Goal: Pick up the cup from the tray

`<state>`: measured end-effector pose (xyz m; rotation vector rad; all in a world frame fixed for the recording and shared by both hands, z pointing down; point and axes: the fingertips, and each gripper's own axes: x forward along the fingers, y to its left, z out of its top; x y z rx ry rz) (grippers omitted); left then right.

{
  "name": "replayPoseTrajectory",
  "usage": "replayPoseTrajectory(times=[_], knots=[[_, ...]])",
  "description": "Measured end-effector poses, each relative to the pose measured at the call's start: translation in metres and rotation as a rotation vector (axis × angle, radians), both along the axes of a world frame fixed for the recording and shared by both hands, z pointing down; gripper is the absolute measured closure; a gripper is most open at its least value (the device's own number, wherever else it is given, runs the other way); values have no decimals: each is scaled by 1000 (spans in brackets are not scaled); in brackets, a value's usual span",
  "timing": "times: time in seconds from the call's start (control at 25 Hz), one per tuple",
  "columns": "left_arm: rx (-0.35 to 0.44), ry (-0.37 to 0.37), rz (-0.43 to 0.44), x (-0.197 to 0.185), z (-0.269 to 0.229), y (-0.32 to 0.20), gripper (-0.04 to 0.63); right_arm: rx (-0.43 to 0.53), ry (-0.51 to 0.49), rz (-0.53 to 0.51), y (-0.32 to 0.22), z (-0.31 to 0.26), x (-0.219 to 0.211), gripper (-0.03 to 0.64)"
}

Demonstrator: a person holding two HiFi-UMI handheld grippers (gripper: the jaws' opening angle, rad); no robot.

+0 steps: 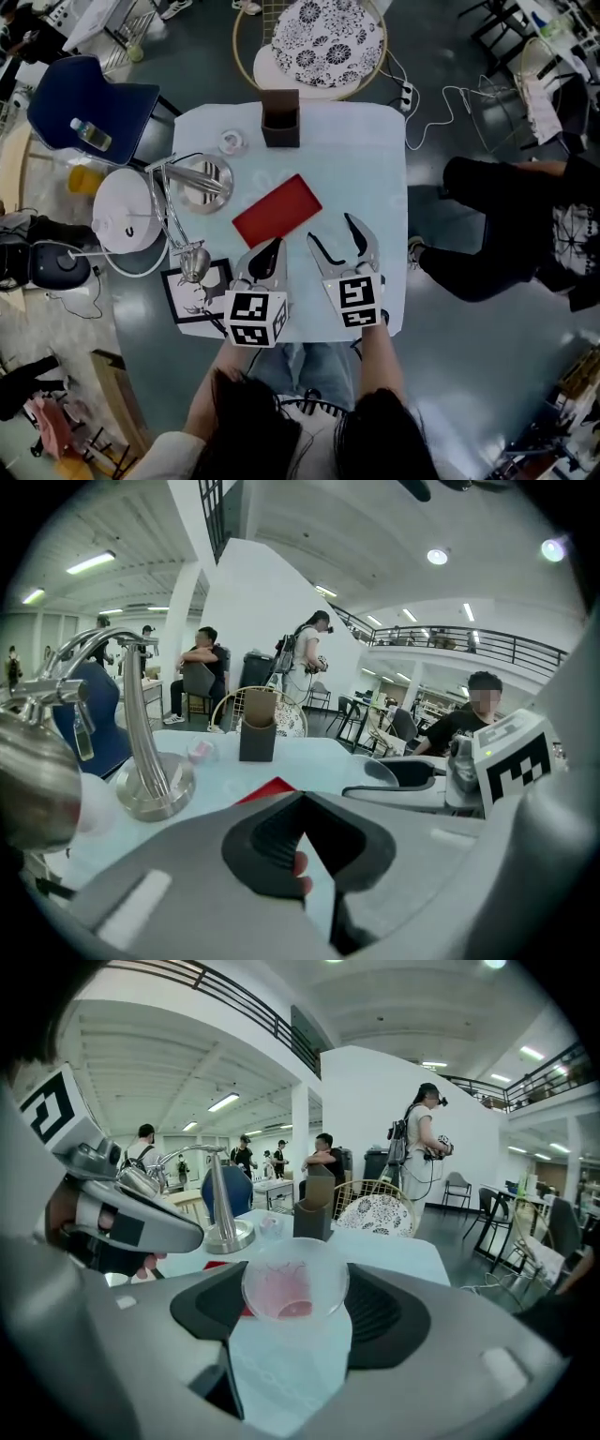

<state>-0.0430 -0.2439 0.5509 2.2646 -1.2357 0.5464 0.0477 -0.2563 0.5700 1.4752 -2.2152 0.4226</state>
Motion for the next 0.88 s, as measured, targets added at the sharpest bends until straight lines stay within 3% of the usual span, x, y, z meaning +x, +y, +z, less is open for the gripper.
replayPoseTrajectory(times=[0.52,0.88], knots=[[4,13,61,54,4,12,595,-41,3,110,35,33,65,279],[24,-14,34,50,9,12,595,-50,-9,124,36,62,67,281]])
